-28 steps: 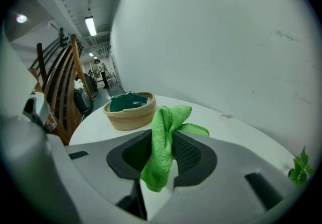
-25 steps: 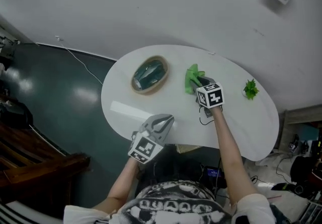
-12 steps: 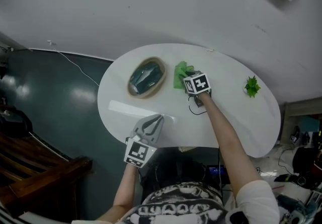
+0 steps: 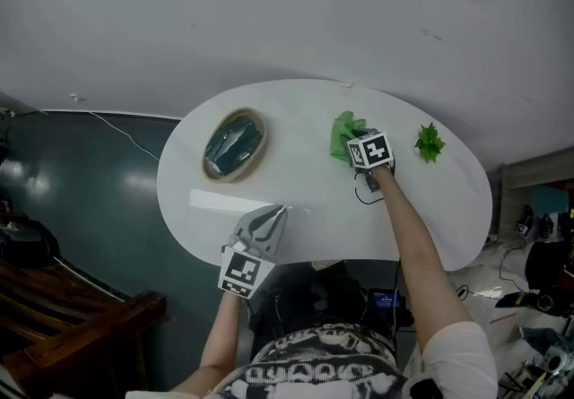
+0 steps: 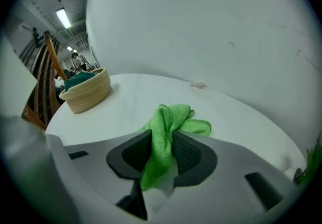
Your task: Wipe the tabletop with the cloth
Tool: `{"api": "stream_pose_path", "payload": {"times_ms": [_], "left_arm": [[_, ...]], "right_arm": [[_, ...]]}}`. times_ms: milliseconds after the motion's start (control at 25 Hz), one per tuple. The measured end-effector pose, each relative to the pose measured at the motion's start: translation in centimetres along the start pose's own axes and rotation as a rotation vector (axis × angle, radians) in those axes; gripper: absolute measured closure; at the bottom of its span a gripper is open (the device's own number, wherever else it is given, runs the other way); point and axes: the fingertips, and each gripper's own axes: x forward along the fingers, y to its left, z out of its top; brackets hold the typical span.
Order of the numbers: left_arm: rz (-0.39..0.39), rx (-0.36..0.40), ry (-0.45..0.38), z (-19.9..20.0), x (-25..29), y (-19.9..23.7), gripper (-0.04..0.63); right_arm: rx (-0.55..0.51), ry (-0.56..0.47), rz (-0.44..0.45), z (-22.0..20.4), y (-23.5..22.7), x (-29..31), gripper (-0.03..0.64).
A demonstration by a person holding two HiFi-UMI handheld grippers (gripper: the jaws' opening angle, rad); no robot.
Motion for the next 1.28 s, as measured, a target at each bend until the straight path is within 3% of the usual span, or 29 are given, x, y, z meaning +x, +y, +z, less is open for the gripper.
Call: {"api": "stream_pose_path", "payload": {"times_ms": [200, 560, 880, 1280], "left_arm": [[-0.019, 0.024, 0.015, 1.1, 3.0, -2.5, 0.581], [0.006, 0.038, 0.020, 4.1, 8.0, -9.3, 0.581], [0.106, 0.034, 0.011, 6.0, 9.6, -13.4, 0.581], [0.177, 0.034, 0.044, 5.1, 7.3, -12.9, 0.581]], "right_arm": [[-0.011, 0.031, -0.063, -3.1, -5.3, -2.7, 0.494], [0.001, 0.006, -0.028, -7.5, -11.1, -6.2, 0.494], [-0.023, -0.043, 0.051, -8.3, -12.2, -6.9, 0.494], [-0.010, -0.060, 0.048, -8.0, -11.6, -7.3, 0.494]]}}
